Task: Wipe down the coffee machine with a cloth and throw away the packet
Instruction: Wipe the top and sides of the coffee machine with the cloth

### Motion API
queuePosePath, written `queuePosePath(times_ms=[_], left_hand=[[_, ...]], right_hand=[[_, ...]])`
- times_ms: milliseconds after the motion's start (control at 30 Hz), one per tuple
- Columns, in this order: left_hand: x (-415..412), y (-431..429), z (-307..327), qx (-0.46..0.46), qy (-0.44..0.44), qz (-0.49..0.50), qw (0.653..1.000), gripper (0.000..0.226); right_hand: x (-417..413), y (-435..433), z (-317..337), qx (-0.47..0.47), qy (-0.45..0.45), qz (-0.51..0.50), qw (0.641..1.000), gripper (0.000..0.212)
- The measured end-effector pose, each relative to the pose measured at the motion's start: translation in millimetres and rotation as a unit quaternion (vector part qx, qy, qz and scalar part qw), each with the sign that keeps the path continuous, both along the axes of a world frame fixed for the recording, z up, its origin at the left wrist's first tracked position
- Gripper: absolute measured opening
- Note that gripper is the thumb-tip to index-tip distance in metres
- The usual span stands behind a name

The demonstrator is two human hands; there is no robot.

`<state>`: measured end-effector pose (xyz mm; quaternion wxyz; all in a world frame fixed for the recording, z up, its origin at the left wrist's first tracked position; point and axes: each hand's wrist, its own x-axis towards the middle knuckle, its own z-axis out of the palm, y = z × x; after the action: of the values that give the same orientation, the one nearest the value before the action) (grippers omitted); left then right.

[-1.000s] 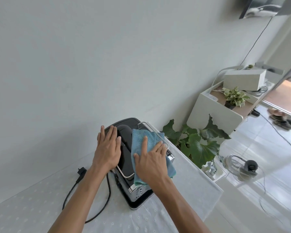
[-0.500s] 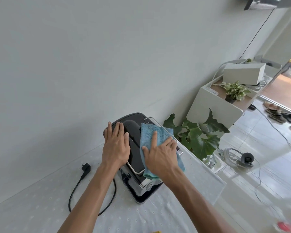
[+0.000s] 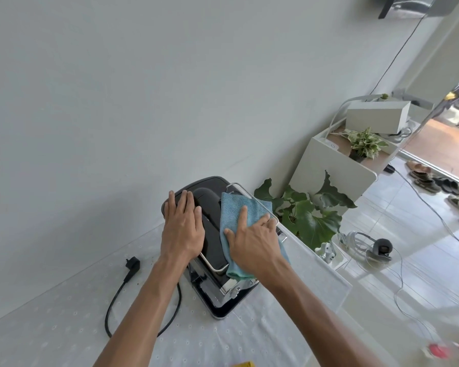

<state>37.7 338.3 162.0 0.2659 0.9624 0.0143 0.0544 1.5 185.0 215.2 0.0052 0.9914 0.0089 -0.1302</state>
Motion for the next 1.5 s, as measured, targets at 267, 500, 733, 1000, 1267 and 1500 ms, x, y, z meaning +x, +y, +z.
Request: queuePosePath(times_ms=[267,500,733,1000,1267,1500], left_hand=[[1,0,-2,-0.051,-0.015,-0.004,0.999,0.056],[-2,0,-1,-0.075,-0.017,-0.002,0.997,0.056],[1,-1,-4,-0.107,-0.032,0.003,0.994,0.055],[1,0,-7,-0.086,-0.023,-0.001,0.996,0.057],[1,2,-3,-0.071,-0.010,-0.010,0.997,0.057],[-1,3,-2,-0.065,-0.008,-0.015,0.998,0.058]], right_hand=[[6,3,0,0.031,-0.012,0.021,0.999,0.074],[8,4,0,-0.020,-0.020,0.011,1.000,0.076],[17,6,-3,0.039,-0.033,0.063,0.997,0.067],[1,9,-3,0.003,-0.003,0.018,1.000,0.073],[17,7,2,0.000,0.023,-0.038,0.999,0.074],[14,5,31,0.015,0.063,-0.057,0.996,0.058]])
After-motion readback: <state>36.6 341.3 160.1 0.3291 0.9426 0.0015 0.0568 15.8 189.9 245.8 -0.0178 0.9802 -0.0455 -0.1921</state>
